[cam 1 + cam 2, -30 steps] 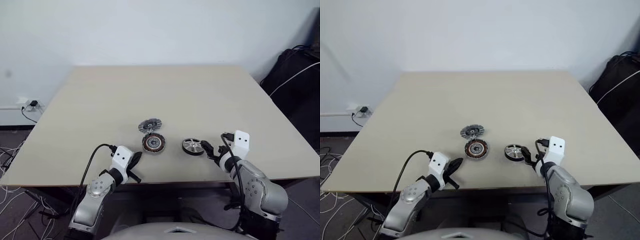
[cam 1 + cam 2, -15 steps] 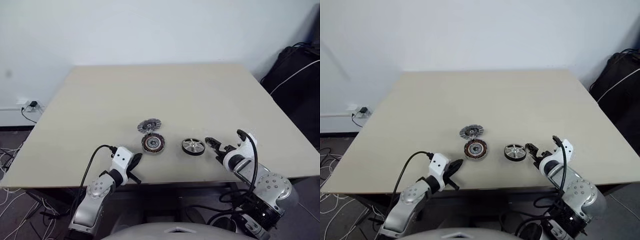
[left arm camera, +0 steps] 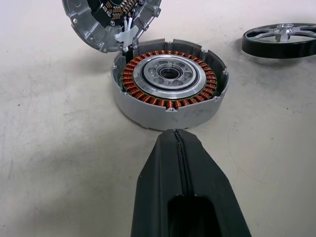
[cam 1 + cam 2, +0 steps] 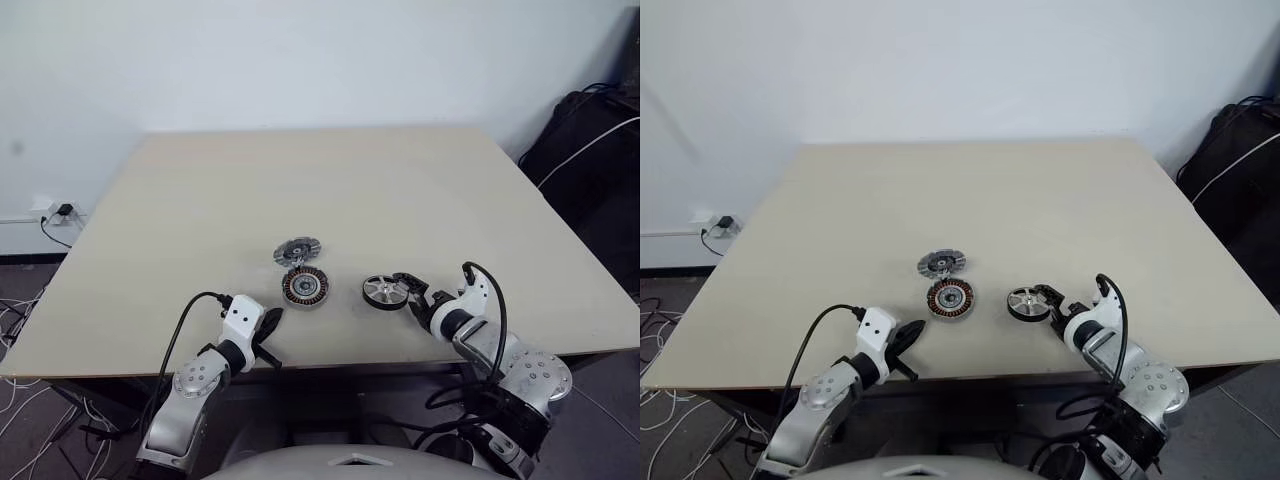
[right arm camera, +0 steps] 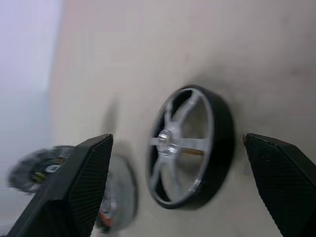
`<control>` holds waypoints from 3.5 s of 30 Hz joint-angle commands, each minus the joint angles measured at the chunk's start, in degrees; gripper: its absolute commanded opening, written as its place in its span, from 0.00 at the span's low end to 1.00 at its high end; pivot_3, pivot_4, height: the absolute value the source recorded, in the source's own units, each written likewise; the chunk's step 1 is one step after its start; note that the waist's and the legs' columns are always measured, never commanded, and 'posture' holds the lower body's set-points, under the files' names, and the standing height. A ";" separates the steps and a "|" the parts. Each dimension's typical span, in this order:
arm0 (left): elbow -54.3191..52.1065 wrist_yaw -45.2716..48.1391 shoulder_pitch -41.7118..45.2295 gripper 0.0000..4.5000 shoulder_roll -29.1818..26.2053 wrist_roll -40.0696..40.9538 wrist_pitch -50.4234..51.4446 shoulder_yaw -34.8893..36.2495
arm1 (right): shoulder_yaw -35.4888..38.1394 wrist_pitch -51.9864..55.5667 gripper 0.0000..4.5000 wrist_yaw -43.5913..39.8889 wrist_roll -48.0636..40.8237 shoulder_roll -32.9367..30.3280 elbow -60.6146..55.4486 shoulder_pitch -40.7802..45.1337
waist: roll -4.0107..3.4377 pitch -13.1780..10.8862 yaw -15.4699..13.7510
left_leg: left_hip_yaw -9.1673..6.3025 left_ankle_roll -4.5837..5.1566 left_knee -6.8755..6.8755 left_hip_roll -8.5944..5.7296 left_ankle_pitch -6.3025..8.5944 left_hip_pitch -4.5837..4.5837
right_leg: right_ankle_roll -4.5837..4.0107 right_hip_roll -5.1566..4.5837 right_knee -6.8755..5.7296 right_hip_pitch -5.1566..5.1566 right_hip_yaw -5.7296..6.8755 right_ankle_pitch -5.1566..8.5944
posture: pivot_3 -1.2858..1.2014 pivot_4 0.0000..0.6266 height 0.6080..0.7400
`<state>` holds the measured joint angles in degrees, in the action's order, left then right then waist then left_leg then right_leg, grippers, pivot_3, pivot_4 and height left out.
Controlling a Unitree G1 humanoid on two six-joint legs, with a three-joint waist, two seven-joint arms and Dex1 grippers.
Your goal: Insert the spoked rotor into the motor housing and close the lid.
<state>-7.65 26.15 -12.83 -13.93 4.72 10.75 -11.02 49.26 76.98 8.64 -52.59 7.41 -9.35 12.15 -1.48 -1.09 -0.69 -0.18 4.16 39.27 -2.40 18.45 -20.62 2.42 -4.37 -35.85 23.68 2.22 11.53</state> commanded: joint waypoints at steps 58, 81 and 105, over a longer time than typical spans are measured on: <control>-5.01 -1.56 -1.32 0.00 -1.01 0.82 0.58 1.70 | -40.24 -24.72 0.09 11.74 -34.26 -4.43 5.47 -7.84 | 0.29 -0.27 0.80 | -0.03 0.21 -0.06 0.01 0.14 -0.02 | 0.21 -0.28 0.04 0.01 -0.35 0.29 | 0.52 0.00 1.00; -5.19 -1.55 -0.88 0.00 -0.93 0.82 0.25 1.81 | -35.86 -23.77 0.09 -8.46 -16.91 -5.80 25.01 2.53 | 0.23 -0.22 1.21 | -0.03 0.09 -0.07 0.01 0.09 0.00 | 0.30 -0.30 0.00 0.03 -0.35 0.07 | 0.52 0.00 1.00; -4.30 -1.47 -1.18 0.00 -0.63 0.93 0.15 1.72 | -33.09 -19.28 0.09 -12.03 -12.91 -3.01 24.15 4.65 | 0.17 -0.19 1.20 | -0.02 0.07 -0.11 -0.08 0.17 -0.13 | 0.16 -0.66 -0.01 0.20 -0.13 0.07 | 0.52 0.00 1.00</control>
<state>-9.79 24.76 -14.54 -14.76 5.18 11.93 -9.58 15.68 57.76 -2.59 -65.25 3.88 16.31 14.97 -1.31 -1.29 0.52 -0.20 4.23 39.15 -2.48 18.62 -20.74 2.58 -5.03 -35.87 23.88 2.09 11.60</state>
